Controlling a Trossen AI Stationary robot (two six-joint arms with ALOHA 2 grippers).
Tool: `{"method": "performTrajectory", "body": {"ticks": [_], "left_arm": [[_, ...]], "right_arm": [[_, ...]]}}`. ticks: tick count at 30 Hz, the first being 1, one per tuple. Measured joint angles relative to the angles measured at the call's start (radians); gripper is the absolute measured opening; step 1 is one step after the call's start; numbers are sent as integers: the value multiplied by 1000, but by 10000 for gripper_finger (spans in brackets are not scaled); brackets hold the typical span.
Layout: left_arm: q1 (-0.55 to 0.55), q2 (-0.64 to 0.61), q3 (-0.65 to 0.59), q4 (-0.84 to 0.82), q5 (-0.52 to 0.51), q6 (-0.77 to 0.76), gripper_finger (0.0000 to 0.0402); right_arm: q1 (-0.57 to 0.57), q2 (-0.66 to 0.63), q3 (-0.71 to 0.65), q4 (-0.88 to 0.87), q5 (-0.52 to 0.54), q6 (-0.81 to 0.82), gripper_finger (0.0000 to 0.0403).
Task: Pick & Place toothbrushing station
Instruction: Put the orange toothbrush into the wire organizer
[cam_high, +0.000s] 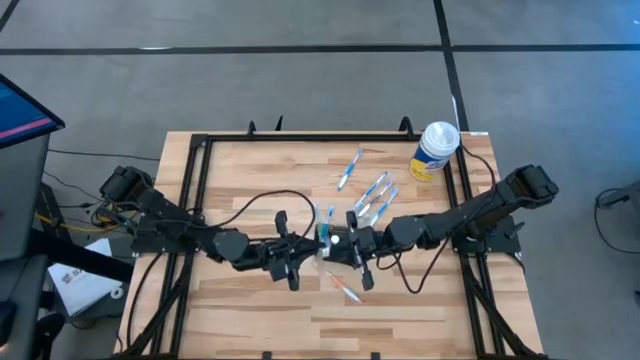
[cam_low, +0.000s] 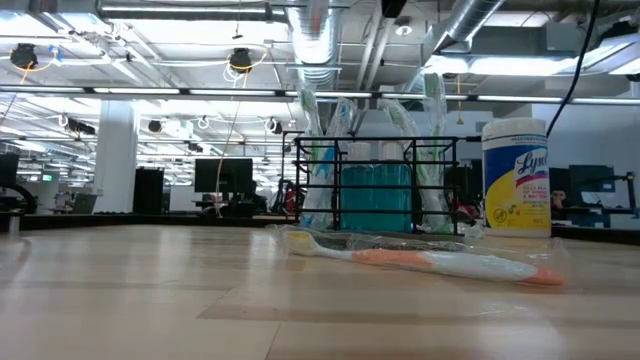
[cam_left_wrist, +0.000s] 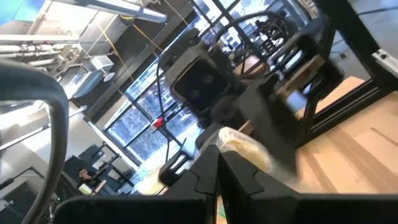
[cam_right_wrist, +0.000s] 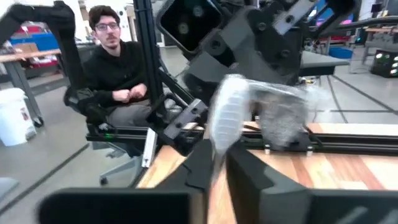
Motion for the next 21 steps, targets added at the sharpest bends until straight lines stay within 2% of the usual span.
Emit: {"method": "performTrajectory", "body": {"ticks": [2,11,21], "left_arm": [[-1,0,0,0,-2,0,0],[-1,0,0,-1,-7,0,8],[0,0,-1,5,-185,-27,38]], "right_arm": [[-1,0,0,-1,0,-16,11],[0,0,0,-1,3,-34,5],[1,-38,-1,-55,2,-63,2]]}}
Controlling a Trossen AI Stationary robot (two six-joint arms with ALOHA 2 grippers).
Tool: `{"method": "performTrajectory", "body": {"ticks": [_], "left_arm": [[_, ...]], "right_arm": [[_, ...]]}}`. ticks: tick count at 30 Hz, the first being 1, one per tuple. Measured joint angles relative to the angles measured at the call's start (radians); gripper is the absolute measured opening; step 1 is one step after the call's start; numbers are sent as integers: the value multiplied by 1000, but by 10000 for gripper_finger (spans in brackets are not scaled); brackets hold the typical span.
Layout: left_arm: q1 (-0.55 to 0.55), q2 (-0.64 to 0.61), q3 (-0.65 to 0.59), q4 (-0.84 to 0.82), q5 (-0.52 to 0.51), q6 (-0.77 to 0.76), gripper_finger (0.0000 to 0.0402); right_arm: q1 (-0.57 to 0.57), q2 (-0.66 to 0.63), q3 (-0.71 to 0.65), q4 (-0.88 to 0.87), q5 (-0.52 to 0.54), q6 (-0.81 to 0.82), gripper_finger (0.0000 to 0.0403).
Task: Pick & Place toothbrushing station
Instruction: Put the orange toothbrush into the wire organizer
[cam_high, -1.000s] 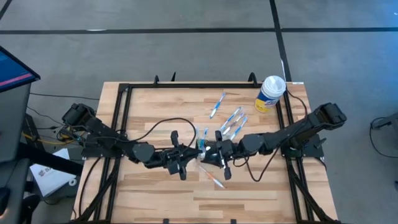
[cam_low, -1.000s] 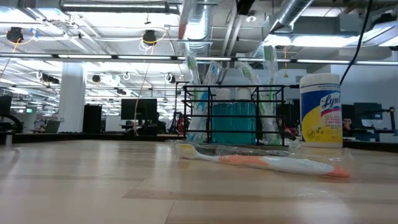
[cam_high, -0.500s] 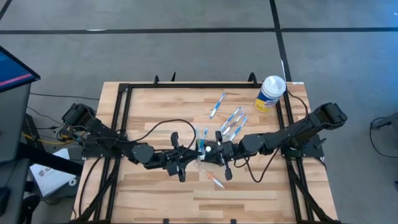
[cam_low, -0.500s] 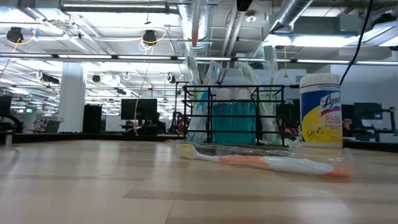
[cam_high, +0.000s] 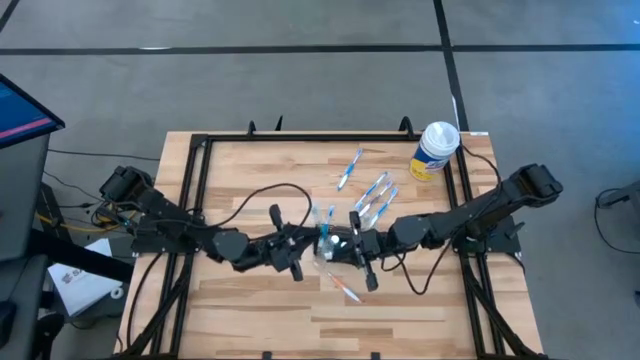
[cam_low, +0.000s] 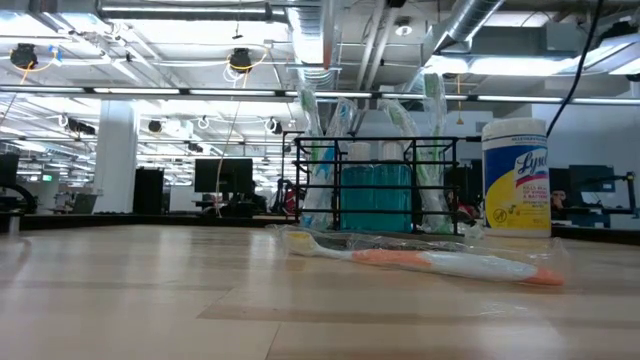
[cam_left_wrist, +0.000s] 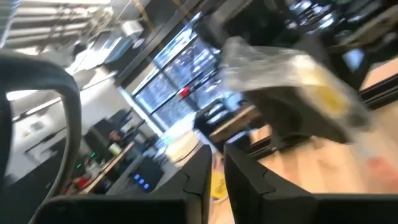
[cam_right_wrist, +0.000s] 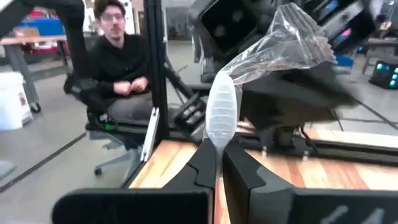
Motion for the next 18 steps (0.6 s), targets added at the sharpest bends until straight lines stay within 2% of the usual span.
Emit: {"method": "performTrajectory", "body": {"ticks": [3,9,18], "left_arm": [[-1,0,0,4,-19,0,57],[-22,-15,0,6,-34,-17,89],[-67,-22,0,9,-26,-26,93]], "right_arm": [[1,-25,-1,-41,9,-10,1],[22,-121,-16,-170,137,-34,1],[97,-259,-129,-192,301,-48,0]]}}
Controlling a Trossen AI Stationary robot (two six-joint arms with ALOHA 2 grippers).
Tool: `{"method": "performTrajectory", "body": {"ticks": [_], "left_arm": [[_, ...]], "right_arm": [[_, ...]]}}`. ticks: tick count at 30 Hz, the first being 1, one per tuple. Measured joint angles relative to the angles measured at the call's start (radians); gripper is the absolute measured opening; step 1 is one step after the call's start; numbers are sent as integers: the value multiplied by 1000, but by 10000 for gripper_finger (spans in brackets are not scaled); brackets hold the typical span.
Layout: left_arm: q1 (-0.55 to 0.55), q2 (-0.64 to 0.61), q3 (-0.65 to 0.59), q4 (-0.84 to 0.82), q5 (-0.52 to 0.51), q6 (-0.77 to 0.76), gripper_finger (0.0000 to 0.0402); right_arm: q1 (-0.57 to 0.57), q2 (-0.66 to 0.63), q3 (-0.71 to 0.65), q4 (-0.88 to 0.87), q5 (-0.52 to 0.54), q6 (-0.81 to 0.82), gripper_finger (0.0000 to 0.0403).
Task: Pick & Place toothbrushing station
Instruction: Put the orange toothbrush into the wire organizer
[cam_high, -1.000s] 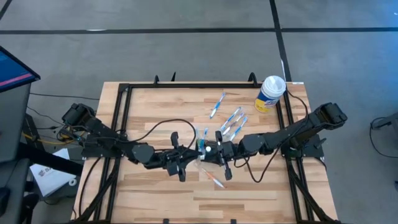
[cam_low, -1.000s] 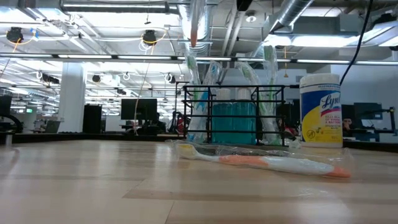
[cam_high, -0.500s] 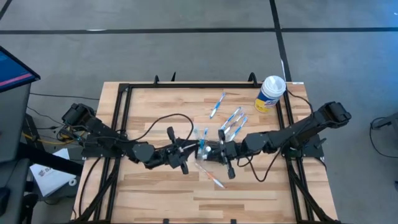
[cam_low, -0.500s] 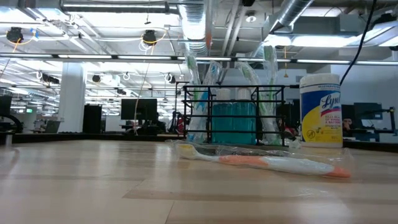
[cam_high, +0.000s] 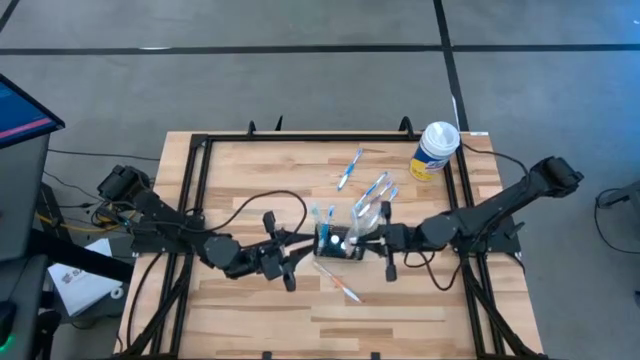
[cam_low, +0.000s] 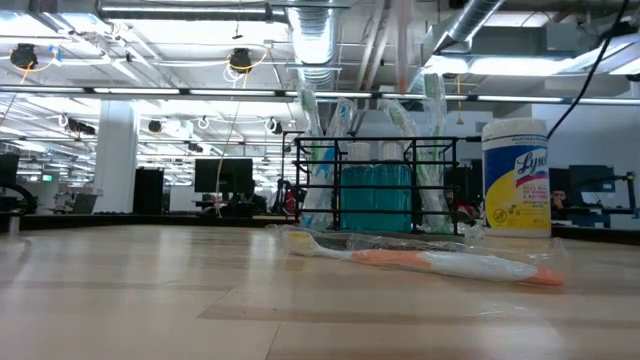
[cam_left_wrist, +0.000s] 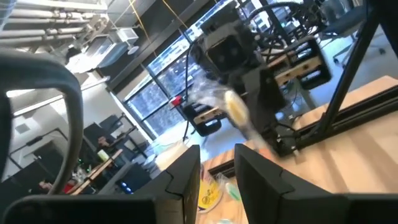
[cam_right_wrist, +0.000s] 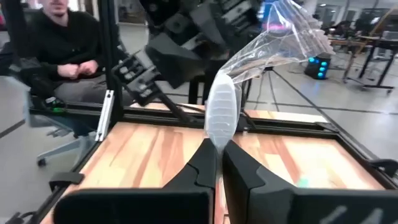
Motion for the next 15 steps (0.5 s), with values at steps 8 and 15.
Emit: {"method": "performTrajectory", "body": {"ticks": [8,15], "left_arm": [[0,0,0,-2,1,-59,92],[0,1,0,-3,1,-161,92]], "right_arm": [[-2,-84,-101,9,83,50,0],[-2,-110,-144,13,106,77,0]]}}
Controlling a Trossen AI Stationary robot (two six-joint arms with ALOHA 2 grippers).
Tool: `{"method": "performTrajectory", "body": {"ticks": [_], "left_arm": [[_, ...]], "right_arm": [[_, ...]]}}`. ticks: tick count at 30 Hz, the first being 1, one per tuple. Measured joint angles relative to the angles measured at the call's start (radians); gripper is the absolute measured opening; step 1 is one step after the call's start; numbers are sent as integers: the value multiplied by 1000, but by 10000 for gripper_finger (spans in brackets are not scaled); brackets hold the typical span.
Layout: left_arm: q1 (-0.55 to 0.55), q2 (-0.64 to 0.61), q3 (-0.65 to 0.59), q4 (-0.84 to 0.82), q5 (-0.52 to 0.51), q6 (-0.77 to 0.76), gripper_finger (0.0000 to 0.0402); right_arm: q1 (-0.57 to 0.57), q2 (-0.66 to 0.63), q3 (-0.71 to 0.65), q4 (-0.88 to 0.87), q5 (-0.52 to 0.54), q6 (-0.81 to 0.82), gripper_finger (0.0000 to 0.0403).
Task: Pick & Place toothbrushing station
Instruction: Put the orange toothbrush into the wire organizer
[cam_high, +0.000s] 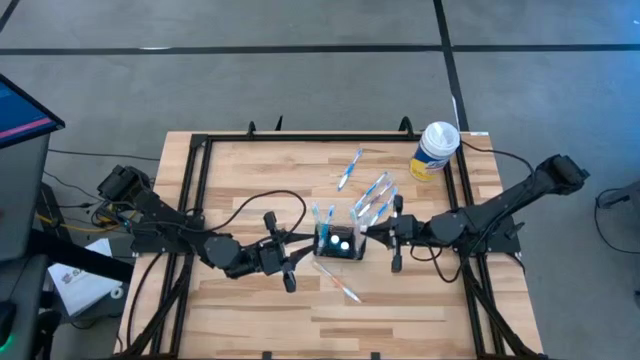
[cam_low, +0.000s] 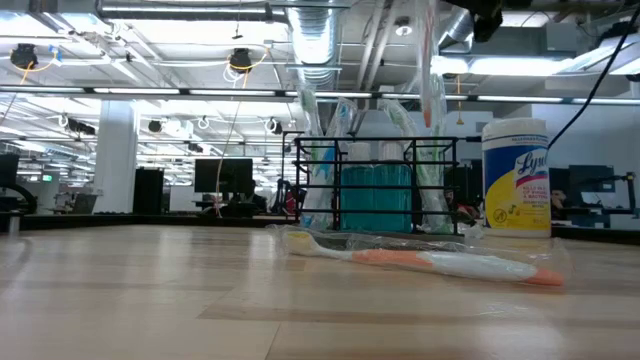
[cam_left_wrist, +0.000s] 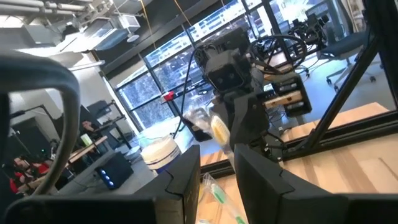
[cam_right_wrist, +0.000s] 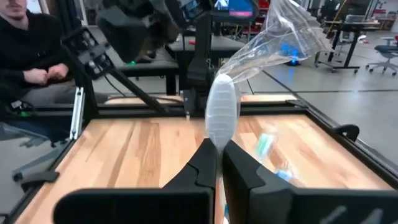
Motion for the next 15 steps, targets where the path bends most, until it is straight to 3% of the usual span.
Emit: {"method": "performTrajectory", "body": {"ticks": [15], "left_arm": [[0,1,-50,-7,8,-71,92]], "right_arm": [[-20,2,-45,4,18,38,0]]}}
